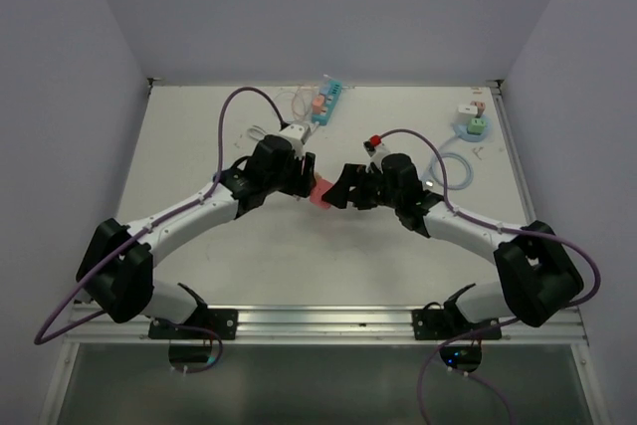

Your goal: Pull the plug off the socket

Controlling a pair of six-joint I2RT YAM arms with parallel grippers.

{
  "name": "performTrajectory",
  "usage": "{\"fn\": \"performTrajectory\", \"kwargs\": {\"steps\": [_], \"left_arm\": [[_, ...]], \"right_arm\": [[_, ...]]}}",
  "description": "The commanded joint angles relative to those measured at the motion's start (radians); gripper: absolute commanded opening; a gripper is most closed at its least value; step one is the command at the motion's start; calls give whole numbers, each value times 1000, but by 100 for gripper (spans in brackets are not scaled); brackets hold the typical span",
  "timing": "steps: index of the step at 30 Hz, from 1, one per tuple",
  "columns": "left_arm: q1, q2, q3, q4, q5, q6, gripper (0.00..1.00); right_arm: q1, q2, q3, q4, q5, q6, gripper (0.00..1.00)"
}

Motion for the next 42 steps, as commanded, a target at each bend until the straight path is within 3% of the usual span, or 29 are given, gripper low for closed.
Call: {"fn": "performTrajectory", "kwargs": {"steps": [1, 5, 12, 15, 18, 19, 22, 37, 42], "left_arm": [[14, -41, -28, 112, -18, -75, 0], [20, -47, -32, 116, -27, -84, 0], [42, -87, -83, 173, -49, -100, 0], [48, -107, -97, 195, -49, -101, 0], [51, -126, -106, 199, -64, -100, 0], [55, -127, -108, 193, -82, -100, 0], [72, -135, -120, 176, -119, -84, 0], [166, -207, -172, 104, -414, -95, 0], [169, -250, -146, 44, -480, -114, 0]], "right_arm": [[9, 50, 83, 143, -111, 50, 86], [14, 95, 108, 164, -124, 61, 81], [14, 130, 103, 185, -148, 73, 57], [14, 141, 102, 173, -142, 68, 45], [14, 141, 102, 160, -139, 61, 26], [15, 139, 100, 154, -138, 56, 14], [14, 119, 96, 125, -128, 33, 0], [9, -25, 84, -76, -137, -88, 0], [7, 1, 91, -87, -157, -108, 0]]}}
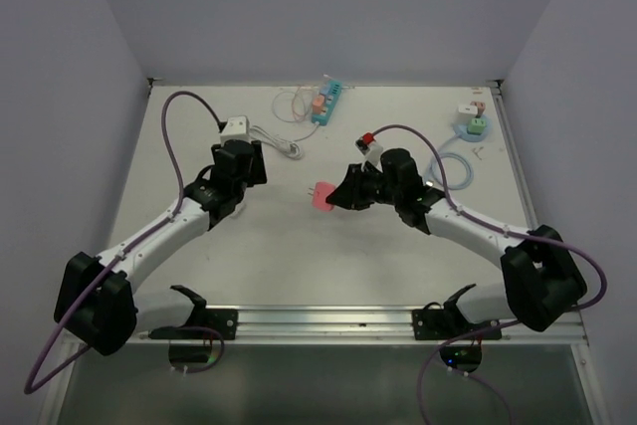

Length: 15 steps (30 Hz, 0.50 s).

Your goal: Pull the plug off the socket

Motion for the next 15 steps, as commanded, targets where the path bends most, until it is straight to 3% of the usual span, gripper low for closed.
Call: {"fn": "performTrajectory", "kwargs": {"steps": [1, 8, 15], "left_arm": [[0, -69, 39, -12, -115, -12, 0], [14, -135, 100, -130, -124, -12, 0], [17, -207, 84, -190, -107, 6, 0]], "right_arm": [[-4, 19, 22, -25, -50, -32, 0], [28, 240, 82, 112, -61, 107, 0], [129, 499, 302, 178, -39, 163, 0]]}}
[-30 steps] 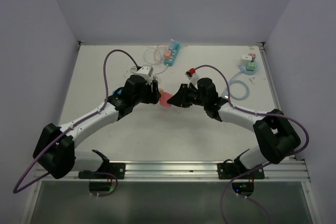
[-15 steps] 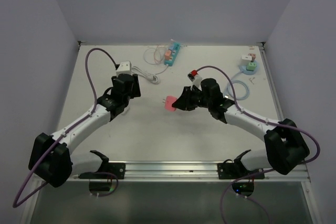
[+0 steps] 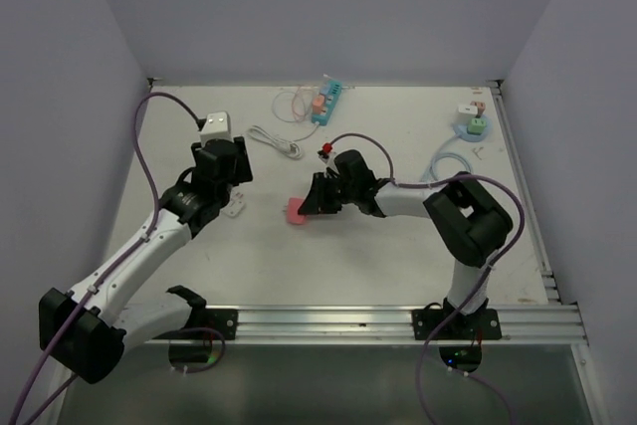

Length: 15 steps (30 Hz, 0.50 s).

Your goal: Pull the plug off the socket

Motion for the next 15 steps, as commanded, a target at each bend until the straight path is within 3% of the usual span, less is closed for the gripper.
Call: {"fn": "performTrajectory", "kwargs": {"steps": [1, 5, 9, 10, 11, 13, 15], "left_arm": [[10, -56, 6, -7, -28, 13, 0], [11, -73, -20, 5, -27, 17, 0], [11, -55, -15, 0, -18, 16, 0], [11, -50, -12, 2, -17, 16, 0], [11, -46, -12, 2, -14, 16, 0], [11, -38, -11, 0, -13, 14, 0], [11, -26, -8, -6, -14, 11, 0]], "right_arm": [[41, 88, 138, 105, -4, 52, 1], [63, 206, 251, 117, 15, 87, 13], [84, 289, 369, 78, 9, 101, 36], [84, 292, 380, 70, 13, 100, 49], [84, 295, 385, 61, 24, 98, 56], [84, 281, 383, 30, 42, 77, 67], [83, 246, 370, -22, 88, 37, 71]]}}
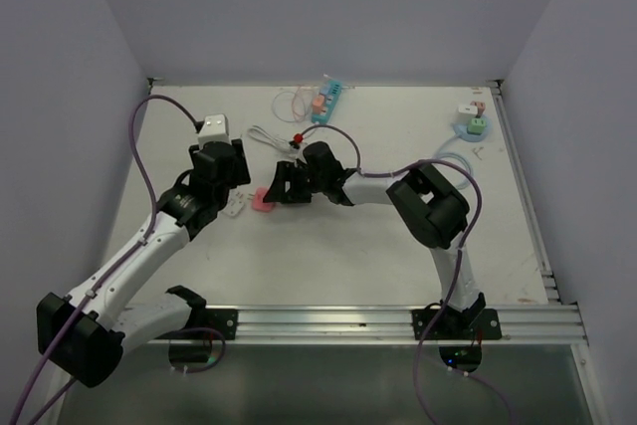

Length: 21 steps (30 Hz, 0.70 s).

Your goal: Pull the plug off the socket

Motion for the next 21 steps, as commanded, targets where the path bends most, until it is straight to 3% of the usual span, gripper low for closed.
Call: {"fn": "performTrajectory", "kwargs": {"steps": [1, 8, 13, 21], "left_arm": [[6, 17, 9, 19, -15, 12, 0], [61, 80, 52, -48, 15, -11, 0], [245, 149, 66, -58, 172, -25, 0], [461, 329, 130, -52, 260, -13, 0]], "right_arm": [[0, -68, 14, -71, 73, -44, 72], [-54, -309, -157, -208, 234, -178, 84], [-89, -514, -308, -261, 301, -243, 87], [-107, -728, -511, -243, 388, -263, 88]]}}
